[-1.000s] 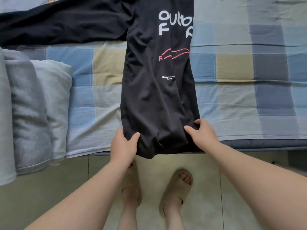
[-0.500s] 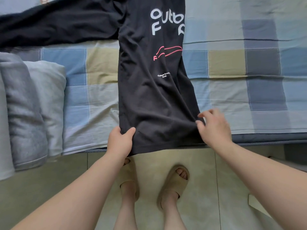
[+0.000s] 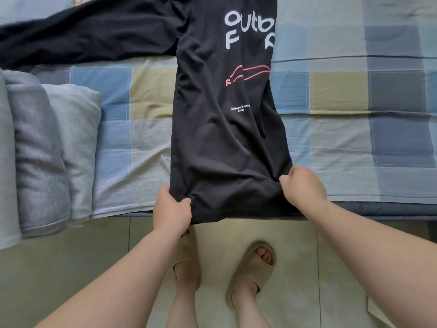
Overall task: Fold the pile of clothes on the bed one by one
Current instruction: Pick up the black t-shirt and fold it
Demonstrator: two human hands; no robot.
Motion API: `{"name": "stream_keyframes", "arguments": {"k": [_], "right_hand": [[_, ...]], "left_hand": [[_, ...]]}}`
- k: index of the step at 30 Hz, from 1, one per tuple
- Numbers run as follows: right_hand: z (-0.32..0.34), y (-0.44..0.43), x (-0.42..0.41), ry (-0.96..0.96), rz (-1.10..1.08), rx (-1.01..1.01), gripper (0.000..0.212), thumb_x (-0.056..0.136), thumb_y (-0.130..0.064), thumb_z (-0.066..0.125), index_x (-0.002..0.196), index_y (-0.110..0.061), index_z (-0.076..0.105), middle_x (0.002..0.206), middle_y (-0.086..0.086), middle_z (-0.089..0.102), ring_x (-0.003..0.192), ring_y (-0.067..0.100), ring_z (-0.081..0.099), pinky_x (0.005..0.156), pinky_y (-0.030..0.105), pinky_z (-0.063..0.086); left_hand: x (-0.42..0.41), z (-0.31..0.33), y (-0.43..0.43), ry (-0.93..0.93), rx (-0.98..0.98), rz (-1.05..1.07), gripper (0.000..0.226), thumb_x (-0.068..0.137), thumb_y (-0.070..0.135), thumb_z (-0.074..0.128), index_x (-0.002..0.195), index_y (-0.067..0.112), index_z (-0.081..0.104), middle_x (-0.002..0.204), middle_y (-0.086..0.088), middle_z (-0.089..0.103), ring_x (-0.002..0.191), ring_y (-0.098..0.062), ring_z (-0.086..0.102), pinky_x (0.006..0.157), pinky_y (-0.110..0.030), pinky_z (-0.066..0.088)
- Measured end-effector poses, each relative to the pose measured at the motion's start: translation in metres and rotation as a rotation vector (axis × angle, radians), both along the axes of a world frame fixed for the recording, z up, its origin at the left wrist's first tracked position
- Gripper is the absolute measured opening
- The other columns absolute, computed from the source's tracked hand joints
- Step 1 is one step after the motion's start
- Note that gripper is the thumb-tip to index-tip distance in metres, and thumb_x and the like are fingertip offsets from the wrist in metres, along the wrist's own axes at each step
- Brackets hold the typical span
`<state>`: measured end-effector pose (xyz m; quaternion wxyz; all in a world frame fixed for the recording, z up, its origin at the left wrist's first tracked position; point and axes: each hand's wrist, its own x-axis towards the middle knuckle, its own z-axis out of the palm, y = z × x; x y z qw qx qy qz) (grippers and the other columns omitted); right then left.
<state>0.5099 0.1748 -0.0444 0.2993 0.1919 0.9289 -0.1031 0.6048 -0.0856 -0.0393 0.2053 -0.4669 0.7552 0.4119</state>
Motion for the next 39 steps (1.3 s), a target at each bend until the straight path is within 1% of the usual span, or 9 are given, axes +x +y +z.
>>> {"name": "stream_keyframes", "arguments": {"k": [2, 4, 6, 12, 17, 22, 30, 34, 39], "right_hand": [[0.002, 0.013, 0.005, 0.055, 0.039, 0.01, 0.017, 0.093, -0.028, 0.055, 0.095, -0.013, 0.06, 0.112, 0.009, 0.056, 0.101, 0.034, 0.052, 0.082, 0.042, 0.045], [0.003, 0.014, 0.009, 0.036, 0.033, -0.082, 0.048, 0.09, -0.044, 0.066, 0.127, -0.016, 0.051, 0.132, 0.009, 0.045, 0.121, 0.035, 0.044, 0.098, 0.046, 0.042], [0.0, 0.008, 0.008, -0.016, -0.041, -0.177, 0.071, 0.085, -0.052, 0.072, 0.137, -0.016, 0.039, 0.133, 0.006, 0.044, 0.12, 0.033, 0.048, 0.098, 0.046, 0.044], [-0.013, 0.014, 0.005, -0.046, -0.158, -0.32, 0.011, 0.098, -0.024, 0.06, 0.1, -0.014, 0.056, 0.088, -0.001, 0.057, 0.09, 0.025, 0.055, 0.073, 0.031, 0.037], [-0.004, 0.043, 0.016, 0.045, -0.267, -0.248, 0.018, 0.098, -0.025, 0.06, 0.108, -0.01, 0.057, 0.103, 0.006, 0.06, 0.097, 0.028, 0.055, 0.077, 0.03, 0.034], [0.003, 0.018, 0.025, -0.036, -0.393, -0.37, 0.073, 0.086, -0.051, 0.072, 0.133, -0.011, 0.033, 0.116, 0.0, 0.046, 0.102, 0.025, 0.049, 0.081, 0.034, 0.038], [-0.012, -0.003, 0.032, -0.269, -0.363, -0.42, 0.033, 0.09, -0.028, 0.072, 0.114, -0.008, 0.065, 0.111, 0.008, 0.067, 0.103, 0.03, 0.064, 0.094, 0.039, 0.052], [0.001, -0.005, 0.042, -0.17, -0.442, -0.503, 0.015, 0.09, -0.022, 0.066, 0.102, -0.014, 0.067, 0.104, 0.005, 0.071, 0.095, 0.025, 0.067, 0.089, 0.041, 0.057], [0.015, -0.016, 0.065, -0.11, -0.602, -0.462, 0.018, 0.091, -0.008, 0.066, 0.107, -0.013, 0.063, 0.104, 0.01, 0.068, 0.091, 0.033, 0.068, 0.07, 0.044, 0.062]], "left_hand": [[-0.004, 0.0, 0.004, 0.045, -0.085, -0.042, 0.042, 0.087, 0.02, 0.07, 0.123, 0.015, 0.048, 0.124, -0.003, 0.055, 0.112, -0.027, 0.055, 0.091, -0.04, 0.046], [-0.011, 0.001, 0.009, 0.121, -0.085, -0.038, 0.056, 0.086, 0.025, 0.074, 0.133, 0.015, 0.045, 0.128, 0.0, 0.051, 0.112, -0.02, 0.052, 0.094, -0.036, 0.043], [-0.018, 0.002, 0.015, 0.13, 0.005, 0.003, 0.063, 0.086, 0.029, 0.076, 0.136, 0.017, 0.041, 0.124, 0.003, 0.054, 0.109, -0.018, 0.055, 0.091, -0.033, 0.042], [-0.031, -0.011, 0.019, -0.031, 0.162, -0.054, 0.043, 0.084, 0.03, 0.078, 0.118, 0.009, 0.063, 0.107, 0.0, 0.068, 0.1, -0.025, 0.064, 0.082, -0.033, 0.047], [-0.023, -0.008, 0.016, -0.098, 0.181, -0.104, 0.021, 0.093, 0.026, 0.069, 0.109, 0.014, 0.063, 0.101, -0.001, 0.064, 0.098, -0.027, 0.059, 0.084, -0.033, 0.046], [-0.021, -0.009, 0.025, -0.067, 0.276, -0.007, 0.039, 0.085, 0.027, 0.075, 0.121, 0.014, 0.064, 0.111, 0.0, 0.07, 0.103, -0.025, 0.065, 0.096, -0.043, 0.053], [-0.016, -0.025, 0.011, -0.127, 0.269, -0.088, 0.021, 0.092, 0.025, 0.071, 0.108, 0.018, 0.06, 0.108, 0.0, 0.066, 0.103, -0.027, 0.061, 0.09, -0.038, 0.048], [-0.014, -0.016, -0.001, -0.131, 0.247, -0.145, 0.021, 0.095, 0.022, 0.066, 0.115, 0.014, 0.063, 0.108, -0.002, 0.065, 0.103, -0.03, 0.06, 0.087, -0.037, 0.048], [-0.001, 0.001, -0.012, -0.234, 0.151, -0.21, 0.019, 0.094, 0.015, 0.064, 0.113, 0.012, 0.061, 0.106, -0.009, 0.064, 0.092, -0.032, 0.057, 0.051, -0.025, 0.035]]}}
